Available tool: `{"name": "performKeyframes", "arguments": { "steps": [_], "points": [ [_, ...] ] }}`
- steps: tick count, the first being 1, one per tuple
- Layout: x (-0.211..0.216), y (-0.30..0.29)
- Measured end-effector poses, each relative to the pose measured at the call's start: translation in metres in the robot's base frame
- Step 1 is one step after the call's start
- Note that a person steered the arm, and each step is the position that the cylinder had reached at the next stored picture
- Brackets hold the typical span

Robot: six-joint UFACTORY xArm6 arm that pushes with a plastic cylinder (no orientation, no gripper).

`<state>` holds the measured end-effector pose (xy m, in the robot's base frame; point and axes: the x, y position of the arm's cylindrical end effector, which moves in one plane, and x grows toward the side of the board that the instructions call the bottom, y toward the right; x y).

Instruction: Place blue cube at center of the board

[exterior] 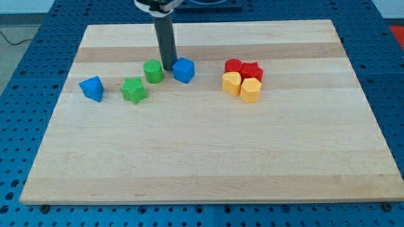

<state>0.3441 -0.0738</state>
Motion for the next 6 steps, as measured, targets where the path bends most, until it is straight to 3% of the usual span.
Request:
{"name": "performKeyframes", "arguments": {
  "steps": [2,4,6],
  "points": [
    [-0.004,-0.015],
    [0.029,-0.044],
    [0.015,0.009]
  ]
}}
